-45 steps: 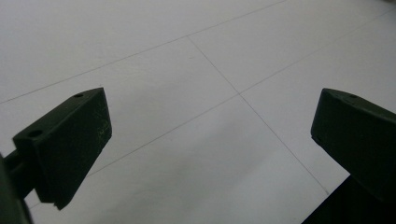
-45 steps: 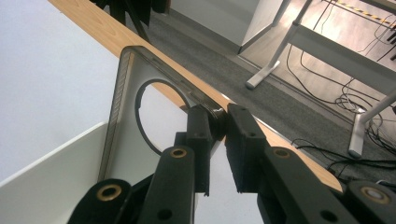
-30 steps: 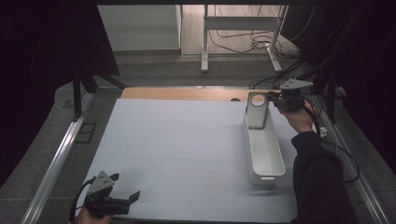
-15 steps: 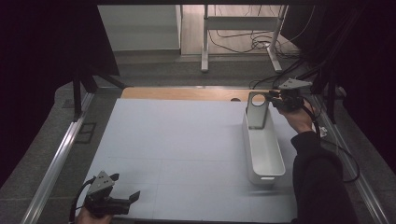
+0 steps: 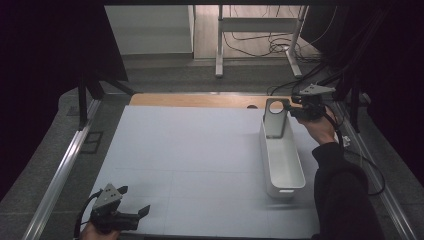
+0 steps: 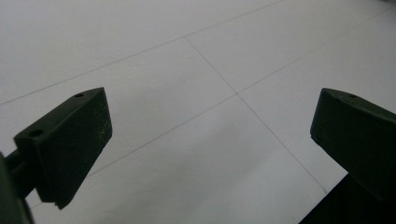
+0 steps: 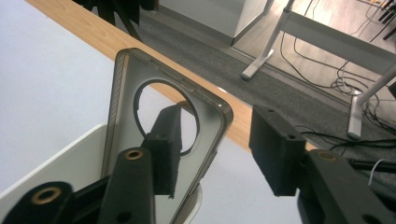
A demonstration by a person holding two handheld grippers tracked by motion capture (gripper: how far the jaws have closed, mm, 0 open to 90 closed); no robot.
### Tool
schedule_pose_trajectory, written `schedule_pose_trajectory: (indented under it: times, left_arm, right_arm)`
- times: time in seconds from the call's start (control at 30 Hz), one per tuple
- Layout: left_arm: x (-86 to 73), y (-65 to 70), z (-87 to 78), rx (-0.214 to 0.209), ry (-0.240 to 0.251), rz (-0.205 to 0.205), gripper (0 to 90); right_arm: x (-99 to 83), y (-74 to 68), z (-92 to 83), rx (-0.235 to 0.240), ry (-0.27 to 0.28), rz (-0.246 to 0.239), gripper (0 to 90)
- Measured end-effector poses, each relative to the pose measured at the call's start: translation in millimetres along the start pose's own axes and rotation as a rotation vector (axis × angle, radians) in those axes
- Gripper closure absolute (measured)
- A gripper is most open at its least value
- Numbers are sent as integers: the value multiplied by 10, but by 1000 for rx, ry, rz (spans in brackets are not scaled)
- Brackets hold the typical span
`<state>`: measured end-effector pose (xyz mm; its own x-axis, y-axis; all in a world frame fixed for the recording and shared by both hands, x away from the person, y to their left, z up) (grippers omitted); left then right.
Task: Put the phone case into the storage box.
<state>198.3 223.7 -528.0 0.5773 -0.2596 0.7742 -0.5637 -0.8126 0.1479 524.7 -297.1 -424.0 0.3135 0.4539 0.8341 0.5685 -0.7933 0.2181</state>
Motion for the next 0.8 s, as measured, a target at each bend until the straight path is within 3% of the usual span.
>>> schedule_pose_trajectory:
  times: [0.43, 0.8]
  left_arm:
    - [2, -22, 2, -5, -2, -25, 6]
    - [-1, -9, 3, -18, -11, -11, 9]
  right_arm:
    - [-38, -20, -66, 15, -29, 58, 420]
    - [-64, -47, -136, 14, -52, 90, 361]
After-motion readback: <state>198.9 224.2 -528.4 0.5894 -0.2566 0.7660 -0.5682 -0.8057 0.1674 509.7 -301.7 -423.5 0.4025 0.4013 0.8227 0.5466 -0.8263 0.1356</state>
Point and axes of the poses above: each handheld gripper's, and its own axes: z roughly forward along the jaws, x roughly out of its top, y roughly to its right, the point moved 4 cm from there along z, roughly forward along the jaws, and after that the axes turned 2 degrees about -x, right-handed, at the moved point
